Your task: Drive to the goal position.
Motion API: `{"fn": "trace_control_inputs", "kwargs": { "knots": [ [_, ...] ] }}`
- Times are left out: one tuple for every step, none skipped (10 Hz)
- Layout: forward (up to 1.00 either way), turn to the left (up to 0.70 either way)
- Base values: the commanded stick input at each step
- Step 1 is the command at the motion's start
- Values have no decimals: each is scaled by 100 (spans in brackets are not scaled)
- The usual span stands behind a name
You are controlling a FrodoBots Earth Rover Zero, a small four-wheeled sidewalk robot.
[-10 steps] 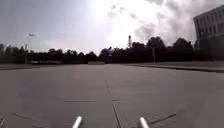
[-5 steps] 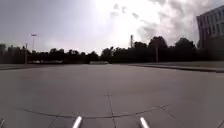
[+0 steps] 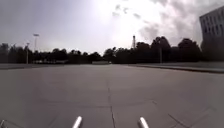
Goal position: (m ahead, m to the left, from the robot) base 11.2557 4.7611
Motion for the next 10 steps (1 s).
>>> {"fn": "trace_control_inputs", "kwargs": {
  "knots": [
    [99, 1],
    [99, -1],
    [99, -1],
    [99, -1],
    [99, -1],
    [99, -1],
    [99, -1],
    [99, -1],
    [99, 0],
    [99, 1]
  ]
}}
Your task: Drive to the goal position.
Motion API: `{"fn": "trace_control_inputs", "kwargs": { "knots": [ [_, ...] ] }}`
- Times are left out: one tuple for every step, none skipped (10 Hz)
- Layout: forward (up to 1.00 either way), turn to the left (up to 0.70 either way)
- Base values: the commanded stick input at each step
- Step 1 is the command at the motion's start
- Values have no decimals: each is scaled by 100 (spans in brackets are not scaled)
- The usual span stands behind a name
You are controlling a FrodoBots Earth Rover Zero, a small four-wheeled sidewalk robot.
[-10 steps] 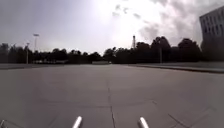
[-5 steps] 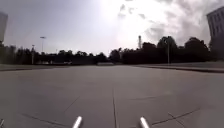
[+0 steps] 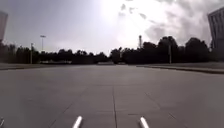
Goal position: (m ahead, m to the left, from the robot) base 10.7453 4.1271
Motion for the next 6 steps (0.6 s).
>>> {"fn": "trace_control_inputs", "kwargs": {
  "knots": [
    [99, 3],
    [99, 31],
    [99, 36],
    [99, 30],
    [99, 2],
    [99, 1]
  ]
}}
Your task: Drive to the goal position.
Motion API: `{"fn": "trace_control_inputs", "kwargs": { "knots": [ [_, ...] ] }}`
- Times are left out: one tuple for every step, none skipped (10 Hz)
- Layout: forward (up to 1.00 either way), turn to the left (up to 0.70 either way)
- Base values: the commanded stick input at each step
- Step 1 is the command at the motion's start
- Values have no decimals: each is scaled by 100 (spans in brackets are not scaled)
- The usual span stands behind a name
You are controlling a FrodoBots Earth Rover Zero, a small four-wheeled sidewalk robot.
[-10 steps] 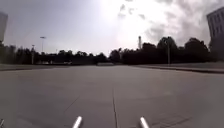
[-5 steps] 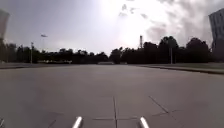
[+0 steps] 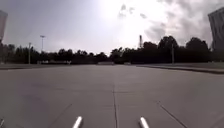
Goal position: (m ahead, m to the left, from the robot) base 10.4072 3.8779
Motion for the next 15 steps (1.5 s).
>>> {"fn": "trace_control_inputs", "kwargs": {
  "knots": [
    [99, 1],
    [99, 1],
    [99, 1],
    [99, 1],
    [99, 1],
    [99, 1],
    [99, 1],
    [99, 1],
    [99, 1],
    [99, 1],
    [99, 1],
    [99, 1],
    [99, 1],
    [99, -1],
    [99, -1]
  ]
}}
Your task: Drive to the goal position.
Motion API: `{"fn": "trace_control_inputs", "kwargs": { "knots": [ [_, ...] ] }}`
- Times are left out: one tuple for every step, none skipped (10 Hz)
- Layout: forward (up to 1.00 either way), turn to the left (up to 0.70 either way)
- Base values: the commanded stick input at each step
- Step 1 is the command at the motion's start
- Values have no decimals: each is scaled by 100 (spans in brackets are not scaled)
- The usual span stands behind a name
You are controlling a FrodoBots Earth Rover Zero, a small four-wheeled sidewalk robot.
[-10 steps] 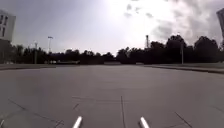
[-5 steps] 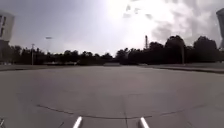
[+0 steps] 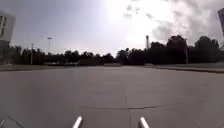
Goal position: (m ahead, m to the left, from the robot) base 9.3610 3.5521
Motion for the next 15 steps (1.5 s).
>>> {"fn": "trace_control_inputs", "kwargs": {
  "knots": [
    [99, -1],
    [99, -1],
    [99, -1],
    [99, -1],
    [99, -4],
    [99, -17],
    [99, -37],
    [99, -32],
    [99, -17],
    [99, -1],
    [99, -1],
    [99, -1],
    [99, -18],
    [99, -35],
    [99, -13]
  ]
}}
